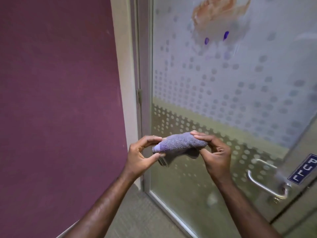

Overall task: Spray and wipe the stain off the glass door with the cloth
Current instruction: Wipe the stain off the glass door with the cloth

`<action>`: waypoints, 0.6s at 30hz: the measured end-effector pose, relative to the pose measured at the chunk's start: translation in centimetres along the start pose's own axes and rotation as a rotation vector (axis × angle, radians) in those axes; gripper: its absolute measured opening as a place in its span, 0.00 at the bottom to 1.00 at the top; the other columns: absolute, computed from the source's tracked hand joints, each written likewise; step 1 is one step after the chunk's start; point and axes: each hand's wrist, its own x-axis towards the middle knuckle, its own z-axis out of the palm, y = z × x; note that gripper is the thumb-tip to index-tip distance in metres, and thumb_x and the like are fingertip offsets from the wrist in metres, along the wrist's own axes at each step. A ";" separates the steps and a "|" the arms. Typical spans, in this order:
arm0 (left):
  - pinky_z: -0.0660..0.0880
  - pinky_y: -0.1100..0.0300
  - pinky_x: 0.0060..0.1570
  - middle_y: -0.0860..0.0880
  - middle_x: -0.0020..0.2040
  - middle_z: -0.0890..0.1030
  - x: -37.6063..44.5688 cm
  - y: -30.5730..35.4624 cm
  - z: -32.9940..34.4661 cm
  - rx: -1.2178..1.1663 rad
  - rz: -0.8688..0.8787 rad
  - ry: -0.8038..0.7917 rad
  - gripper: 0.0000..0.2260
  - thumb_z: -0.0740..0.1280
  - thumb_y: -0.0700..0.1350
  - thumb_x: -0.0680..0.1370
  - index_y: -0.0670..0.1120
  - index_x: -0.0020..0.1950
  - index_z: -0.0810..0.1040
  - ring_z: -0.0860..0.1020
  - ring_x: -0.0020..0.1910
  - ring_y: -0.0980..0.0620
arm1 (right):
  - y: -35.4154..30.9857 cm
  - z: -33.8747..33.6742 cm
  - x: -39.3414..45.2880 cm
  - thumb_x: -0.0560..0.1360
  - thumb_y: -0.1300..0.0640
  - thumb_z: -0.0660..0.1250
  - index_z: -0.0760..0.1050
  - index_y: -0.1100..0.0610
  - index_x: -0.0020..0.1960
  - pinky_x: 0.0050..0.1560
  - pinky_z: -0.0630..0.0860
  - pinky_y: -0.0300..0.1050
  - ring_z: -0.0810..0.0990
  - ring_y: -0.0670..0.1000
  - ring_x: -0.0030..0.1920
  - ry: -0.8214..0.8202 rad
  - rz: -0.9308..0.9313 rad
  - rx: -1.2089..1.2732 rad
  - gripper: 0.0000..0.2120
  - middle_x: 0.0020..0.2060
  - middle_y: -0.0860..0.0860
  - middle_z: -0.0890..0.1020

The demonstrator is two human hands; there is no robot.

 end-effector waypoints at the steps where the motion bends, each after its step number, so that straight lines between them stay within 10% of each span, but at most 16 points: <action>1: 0.79 0.57 0.60 0.52 0.56 0.87 0.9 -0.9 -0.7 -0.034 -0.010 -0.001 0.19 0.80 0.44 0.70 0.44 0.59 0.82 0.85 0.57 0.49 | 0.9 0.8 0.9 0.67 0.86 0.67 0.83 0.56 0.48 0.64 0.80 0.47 0.87 0.51 0.56 -0.011 -0.003 0.003 0.26 0.51 0.45 0.88; 7: 0.79 0.51 0.60 0.43 0.52 0.87 8.5 -6.2 -1.9 -0.153 -0.164 0.060 0.15 0.73 0.49 0.76 0.39 0.56 0.81 0.85 0.55 0.44 | 5.3 4.0 6.2 0.67 0.84 0.68 0.83 0.57 0.48 0.68 0.78 0.55 0.85 0.57 0.60 -0.072 -0.071 0.013 0.24 0.52 0.51 0.88; 18: 0.77 0.62 0.59 0.49 0.57 0.85 19.5 -10.8 2.9 -0.289 -0.281 -0.342 0.13 0.65 0.48 0.79 0.46 0.61 0.81 0.82 0.56 0.56 | 7.9 5.1 12.9 0.66 0.78 0.71 0.84 0.58 0.46 0.73 0.70 0.52 0.77 0.60 0.69 -0.175 -0.235 -0.247 0.18 0.62 0.58 0.80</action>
